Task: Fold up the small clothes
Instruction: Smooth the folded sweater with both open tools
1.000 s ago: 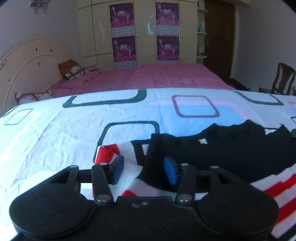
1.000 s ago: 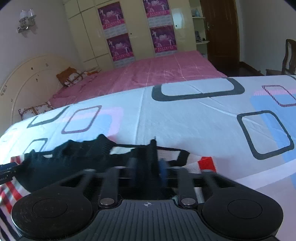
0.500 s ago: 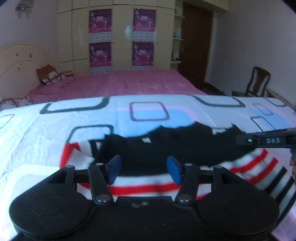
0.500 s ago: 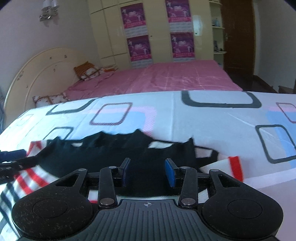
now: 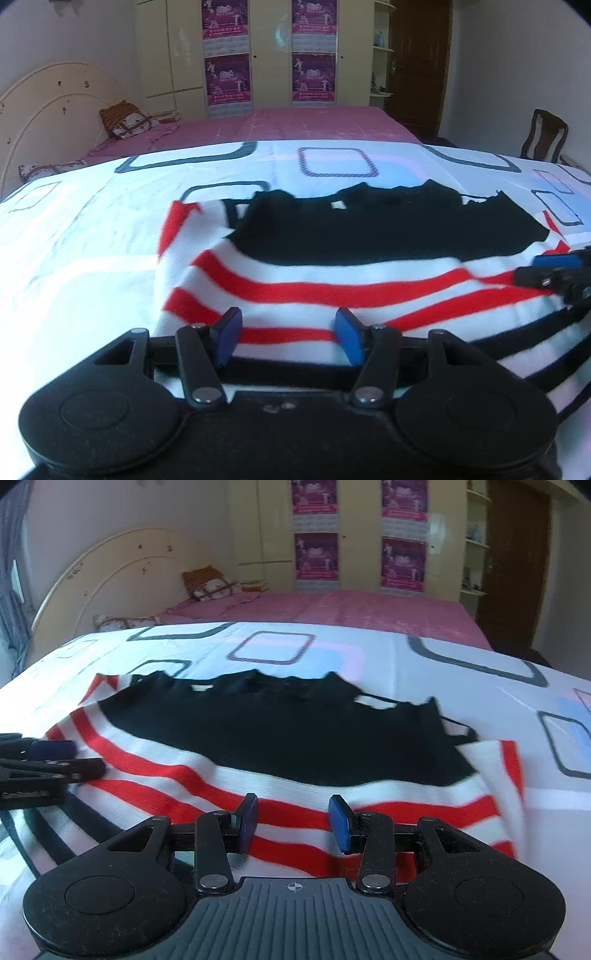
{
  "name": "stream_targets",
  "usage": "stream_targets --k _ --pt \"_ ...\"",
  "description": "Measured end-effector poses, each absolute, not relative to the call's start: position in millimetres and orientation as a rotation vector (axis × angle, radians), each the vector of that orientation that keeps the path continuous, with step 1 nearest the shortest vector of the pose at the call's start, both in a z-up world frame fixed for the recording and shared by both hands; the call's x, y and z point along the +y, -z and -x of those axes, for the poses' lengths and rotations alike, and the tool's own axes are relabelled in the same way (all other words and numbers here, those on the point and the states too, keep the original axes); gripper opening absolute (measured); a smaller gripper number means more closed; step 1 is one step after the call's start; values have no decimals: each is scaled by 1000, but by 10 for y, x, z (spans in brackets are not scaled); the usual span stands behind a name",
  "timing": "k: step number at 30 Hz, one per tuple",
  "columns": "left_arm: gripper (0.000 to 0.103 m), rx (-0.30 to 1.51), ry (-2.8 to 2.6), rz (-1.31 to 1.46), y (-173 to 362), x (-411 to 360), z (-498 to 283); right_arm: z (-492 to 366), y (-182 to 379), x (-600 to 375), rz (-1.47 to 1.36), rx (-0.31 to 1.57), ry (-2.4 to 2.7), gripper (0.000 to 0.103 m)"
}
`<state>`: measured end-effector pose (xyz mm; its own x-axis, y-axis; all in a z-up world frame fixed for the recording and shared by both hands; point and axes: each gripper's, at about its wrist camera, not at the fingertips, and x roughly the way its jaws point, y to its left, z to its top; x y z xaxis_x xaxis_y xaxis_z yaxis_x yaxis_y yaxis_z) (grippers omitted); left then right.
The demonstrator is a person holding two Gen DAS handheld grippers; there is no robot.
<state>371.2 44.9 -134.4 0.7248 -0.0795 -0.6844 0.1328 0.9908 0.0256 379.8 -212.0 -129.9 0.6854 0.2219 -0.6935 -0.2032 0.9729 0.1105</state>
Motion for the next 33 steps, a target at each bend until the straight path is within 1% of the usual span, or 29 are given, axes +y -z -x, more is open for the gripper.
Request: stream_targets --k 2,6,9,10,11,14,18,19,24,25,33 --pt "57 750 104 -76 1334 514 -3676 -3754 1312 -2218 -23 782 -210 41" --pt "57 742 78 -85 1358 628 -3619 -3645 1387 -2316 72 764 -150 41" --pt "55 750 65 -93 1310 630 -3610 -3650 1403 -2462 -1 775 -122 41" --pt "52 749 62 -87 1259 613 -3590 -3652 1366 -2441 -3 782 -108 41" --pt "52 741 67 -79 1208 595 -3555 -3623 1304 -2405 -5 774 -108 41" --pt "53 732 102 -39 1097 522 -3438 -3527 1151 -2298 -64 738 -170 41" --pt "56 744 150 -29 1096 326 -3338 -3436 1091 -2086 -88 745 -238 41" --pt "58 751 156 -35 1124 279 -3326 -3434 1105 -2028 -91 752 -252 41" --pt "59 814 132 -67 1314 238 -3307 -3374 1269 -1866 -42 793 -276 41" --pt "60 822 128 -74 1340 249 -3297 -3365 1306 -1887 -38 803 -275 41" --pt "61 830 116 -77 1351 346 -3170 -3100 1356 -2128 33 802 -229 41"
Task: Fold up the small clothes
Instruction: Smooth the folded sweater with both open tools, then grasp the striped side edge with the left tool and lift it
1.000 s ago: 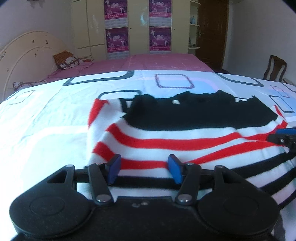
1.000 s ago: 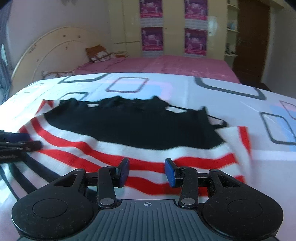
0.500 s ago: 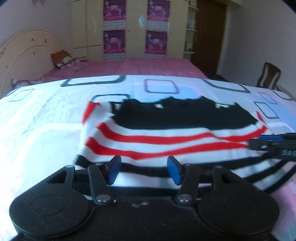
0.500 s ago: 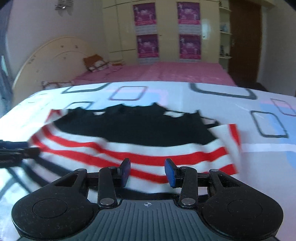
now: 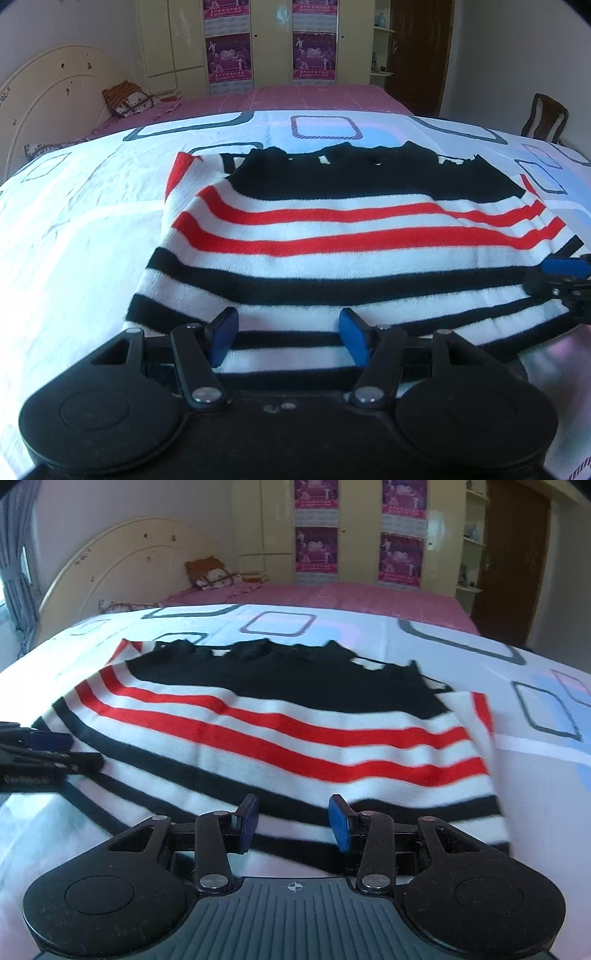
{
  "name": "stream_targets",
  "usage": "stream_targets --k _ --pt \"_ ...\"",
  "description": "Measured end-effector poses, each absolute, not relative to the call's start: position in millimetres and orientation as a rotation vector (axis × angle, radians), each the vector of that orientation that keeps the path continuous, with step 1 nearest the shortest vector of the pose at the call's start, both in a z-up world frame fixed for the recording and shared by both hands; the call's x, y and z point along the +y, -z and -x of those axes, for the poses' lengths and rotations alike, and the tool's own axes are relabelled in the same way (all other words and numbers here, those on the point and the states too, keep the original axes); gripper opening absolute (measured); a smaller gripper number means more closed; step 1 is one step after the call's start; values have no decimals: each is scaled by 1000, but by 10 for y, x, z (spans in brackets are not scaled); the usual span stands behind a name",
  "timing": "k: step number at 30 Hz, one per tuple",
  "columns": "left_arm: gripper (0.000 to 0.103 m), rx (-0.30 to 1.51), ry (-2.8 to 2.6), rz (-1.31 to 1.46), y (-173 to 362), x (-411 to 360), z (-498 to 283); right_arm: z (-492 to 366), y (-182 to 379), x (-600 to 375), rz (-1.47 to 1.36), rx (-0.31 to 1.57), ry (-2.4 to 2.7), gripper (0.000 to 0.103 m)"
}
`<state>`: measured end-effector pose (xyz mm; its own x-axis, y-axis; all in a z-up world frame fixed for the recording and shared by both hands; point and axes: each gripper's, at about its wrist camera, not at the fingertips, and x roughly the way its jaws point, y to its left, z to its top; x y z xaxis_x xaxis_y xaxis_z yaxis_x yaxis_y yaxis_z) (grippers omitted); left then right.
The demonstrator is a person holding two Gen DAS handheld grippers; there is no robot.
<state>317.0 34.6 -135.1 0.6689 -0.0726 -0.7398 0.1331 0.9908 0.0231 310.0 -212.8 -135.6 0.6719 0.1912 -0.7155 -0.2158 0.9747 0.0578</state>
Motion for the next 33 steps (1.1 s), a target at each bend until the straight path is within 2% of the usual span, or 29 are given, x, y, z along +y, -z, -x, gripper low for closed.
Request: stream_targets --k 9,14,18,24,27,30,31,33 --pt "61 841 118 -54 1337 463 -3132 -2936 1384 -2172 21 826 -188 41" --pt "59 855 109 -14 1271 535 -3111 -2886 1174 -2209 32 783 -137 41" --pt "59 861 118 -16 1297 595 -3085 -2938 1368 -2387 -46 859 -95 41" --pt "60 896 115 79 1220 704 -3096 -2910 1163 -2305 -51 830 -103 41" --pt "65 928 117 181 1162 823 -3072 -2924 1079 -2212 -67 818 -138 41" --pt "75 956 114 276 1129 938 -3008 -2962 1059 -2095 -86 818 -163 41" --pt "82 972 103 305 1129 975 -2981 -2974 1052 -2070 -103 818 -172 41" --pt "84 1001 82 363 1156 1057 -2920 -2998 1049 -2017 -121 820 -189 41"
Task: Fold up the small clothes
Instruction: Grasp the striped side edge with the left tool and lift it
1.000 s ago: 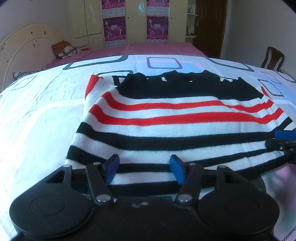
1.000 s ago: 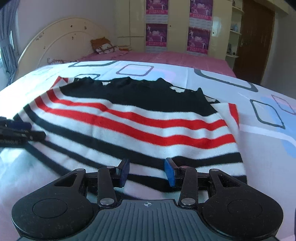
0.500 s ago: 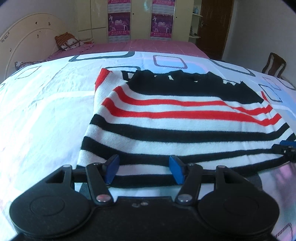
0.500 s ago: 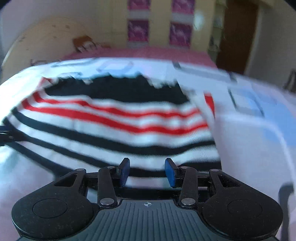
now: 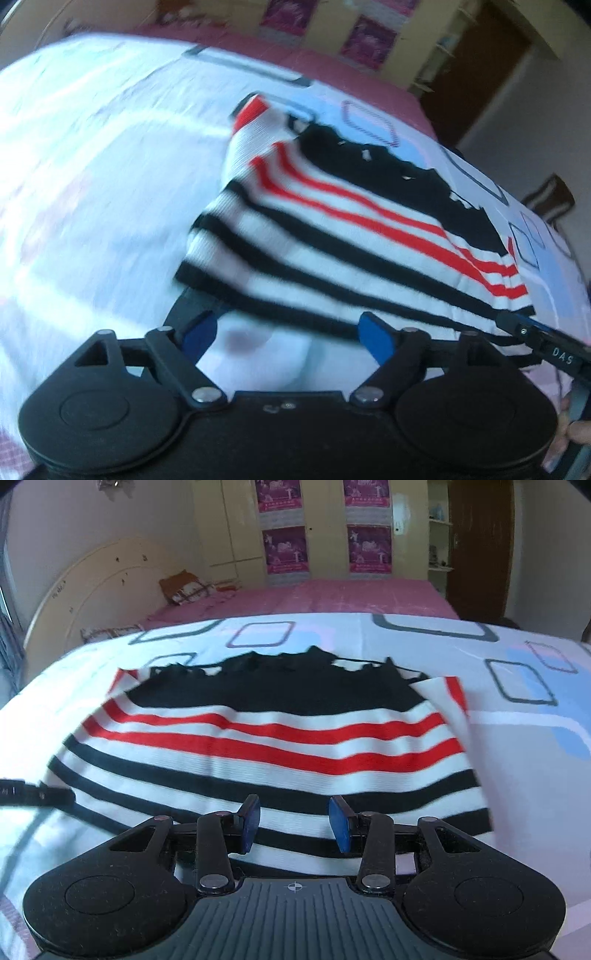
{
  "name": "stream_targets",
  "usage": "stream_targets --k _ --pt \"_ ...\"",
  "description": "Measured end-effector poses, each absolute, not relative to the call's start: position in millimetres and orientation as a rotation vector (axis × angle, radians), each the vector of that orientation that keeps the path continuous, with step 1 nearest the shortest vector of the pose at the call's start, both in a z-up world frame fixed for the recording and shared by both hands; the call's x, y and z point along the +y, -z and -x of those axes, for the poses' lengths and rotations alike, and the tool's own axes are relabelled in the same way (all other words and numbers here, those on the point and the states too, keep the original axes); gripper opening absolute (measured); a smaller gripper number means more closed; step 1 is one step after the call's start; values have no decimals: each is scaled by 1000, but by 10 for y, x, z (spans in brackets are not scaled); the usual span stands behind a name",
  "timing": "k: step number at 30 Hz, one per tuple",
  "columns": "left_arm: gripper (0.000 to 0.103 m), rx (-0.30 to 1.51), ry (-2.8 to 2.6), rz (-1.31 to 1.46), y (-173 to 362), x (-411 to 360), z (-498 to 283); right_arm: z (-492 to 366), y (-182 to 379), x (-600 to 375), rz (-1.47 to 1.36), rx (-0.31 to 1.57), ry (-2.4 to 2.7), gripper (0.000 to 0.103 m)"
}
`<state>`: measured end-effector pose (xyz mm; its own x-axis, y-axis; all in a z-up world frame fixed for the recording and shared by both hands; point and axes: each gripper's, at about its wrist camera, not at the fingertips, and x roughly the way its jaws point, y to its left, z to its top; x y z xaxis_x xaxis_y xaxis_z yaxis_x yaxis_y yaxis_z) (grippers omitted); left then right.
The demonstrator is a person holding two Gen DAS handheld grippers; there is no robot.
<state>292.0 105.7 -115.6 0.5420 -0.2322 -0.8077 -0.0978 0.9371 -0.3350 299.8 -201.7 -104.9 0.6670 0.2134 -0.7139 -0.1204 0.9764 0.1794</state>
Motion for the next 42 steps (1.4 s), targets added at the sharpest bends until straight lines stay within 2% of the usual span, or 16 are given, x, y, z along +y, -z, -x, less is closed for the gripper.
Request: stream_targets --k 4,15,18,19,20,23,29,38,42 --pt "83 1021 85 514 1299 1196 -2872 -3055 1035 -1887 -115 811 -217 41" --pt "83 846 89 798 1544 1300 -3375 -3683 1083 -1521 -93 772 -224 41" --pt "72 806 85 815 1599 1307 -3478 -3846 1208 -1430 -59 791 -207 41" --pt "62 794 81 818 1615 1310 -3500 -3887 1289 -1389 -32 812 -196 41" --pt "47 793 76 822 1638 1319 -3522 -3905 1373 -1359 -13 826 -193 41" --pt "31 791 67 872 1735 1388 -3533 -3868 1448 -1284 49 800 -182 41" --pt "21 773 81 855 1661 1381 -3508 -3815 1507 -1222 79 770 -154 41" --pt "18 710 81 713 1343 1171 -3475 -3838 1489 -1241 60 769 -160 41" --pt "18 649 109 592 1036 896 -3474 -3849 1360 -1485 -69 766 -196 41"
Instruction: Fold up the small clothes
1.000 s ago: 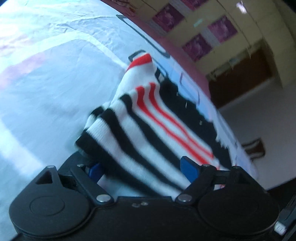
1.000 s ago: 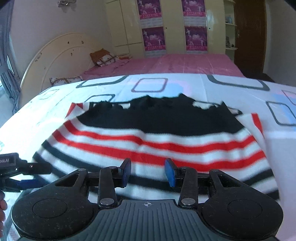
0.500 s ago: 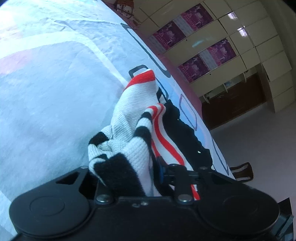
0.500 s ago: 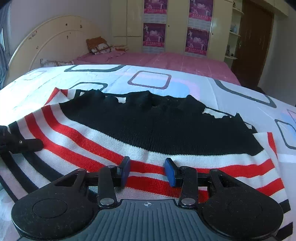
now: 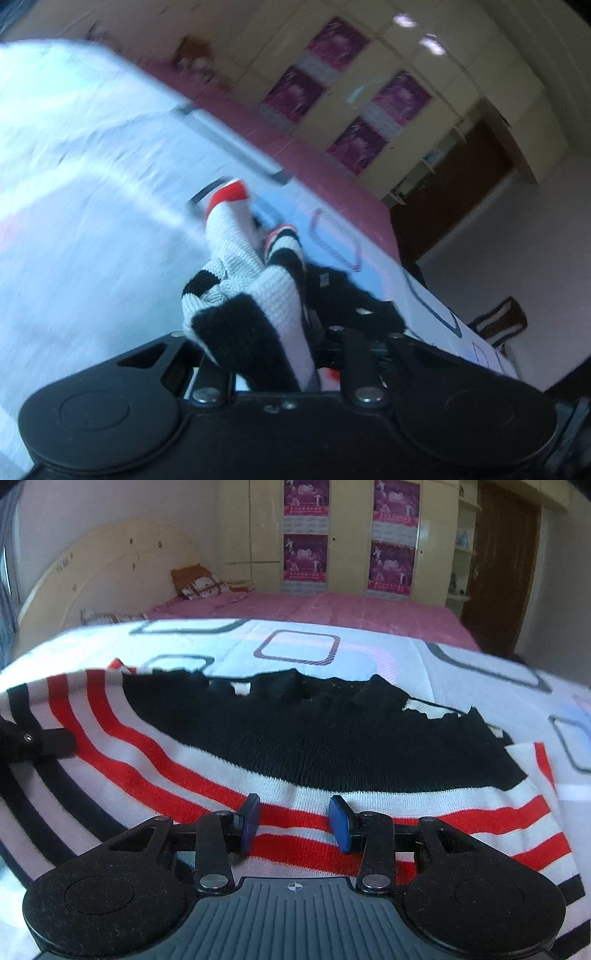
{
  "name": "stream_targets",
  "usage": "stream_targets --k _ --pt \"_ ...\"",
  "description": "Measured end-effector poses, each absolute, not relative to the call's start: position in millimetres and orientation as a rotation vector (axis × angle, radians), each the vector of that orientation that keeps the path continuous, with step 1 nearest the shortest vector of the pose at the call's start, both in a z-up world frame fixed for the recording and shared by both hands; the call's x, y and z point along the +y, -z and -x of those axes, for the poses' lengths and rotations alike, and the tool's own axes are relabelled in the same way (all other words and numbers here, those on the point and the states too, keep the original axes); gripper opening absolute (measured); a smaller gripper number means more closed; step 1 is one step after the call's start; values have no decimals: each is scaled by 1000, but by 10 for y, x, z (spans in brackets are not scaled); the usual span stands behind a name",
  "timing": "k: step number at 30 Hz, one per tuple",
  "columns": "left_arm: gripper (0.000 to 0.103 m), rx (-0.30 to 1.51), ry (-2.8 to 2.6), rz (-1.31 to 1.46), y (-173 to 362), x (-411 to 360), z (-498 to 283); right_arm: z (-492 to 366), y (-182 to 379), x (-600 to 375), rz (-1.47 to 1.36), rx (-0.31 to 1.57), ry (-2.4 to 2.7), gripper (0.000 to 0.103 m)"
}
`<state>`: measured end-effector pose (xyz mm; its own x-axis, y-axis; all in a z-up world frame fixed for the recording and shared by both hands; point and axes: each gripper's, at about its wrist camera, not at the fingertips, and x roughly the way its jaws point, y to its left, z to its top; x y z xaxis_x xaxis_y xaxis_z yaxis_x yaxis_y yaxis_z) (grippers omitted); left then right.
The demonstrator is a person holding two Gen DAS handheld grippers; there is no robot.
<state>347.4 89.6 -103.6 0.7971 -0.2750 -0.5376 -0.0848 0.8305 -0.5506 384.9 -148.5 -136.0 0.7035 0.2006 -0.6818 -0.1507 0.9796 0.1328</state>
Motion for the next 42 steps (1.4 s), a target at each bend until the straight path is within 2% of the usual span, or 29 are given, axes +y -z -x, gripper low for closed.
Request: stream_targets --k 6,10,15,17,18,19,20,23,27,29,30,31,39,42 --pt "18 567 258 353 526 32 -3566 -3595 1102 -2097 -235 728 -205 41" --pt "18 551 418 195 414 -781 -3572 -3323 1030 -2636 -309 719 -160 41" --pt "21 643 559 -59 844 -1781 -3476 -2989 1062 -3290 -368 730 -52 41" --pt "30 701 571 -176 1107 -2032 -3371 -2874 1088 -3515 -395 743 -18 41" --pt "30 675 560 -236 1184 -2103 -3273 -2827 1092 -3614 -413 743 -4 41" --pt "35 633 554 -287 1219 -2153 -3164 -2783 1081 -3692 -428 738 2 41" --pt "44 618 564 -308 1224 -2182 -3085 -2754 1061 -3743 -439 732 2 41" --pt "59 615 628 -292 1166 -2201 -2888 -2789 990 -3844 -493 720 -32 41" --pt "61 597 704 -306 1032 -2011 -2748 -2968 903 -3823 -546 703 -118 41" --pt "61 598 707 -277 967 -1871 -2727 -3107 908 -3737 -550 723 -168 45" --pt "61 599 696 -261 927 -1787 -2709 -3177 914 -3697 -555 733 -183 64" --pt "61 598 678 -246 906 -1720 -2703 -3245 928 -3671 -560 737 -186 75" --pt "61 612 442 -123 802 -1090 -2769 -3567 976 -3684 -610 726 -209 75" --pt "61 633 380 -92 801 -953 -2819 -3663 1047 -3648 -590 775 -214 75"
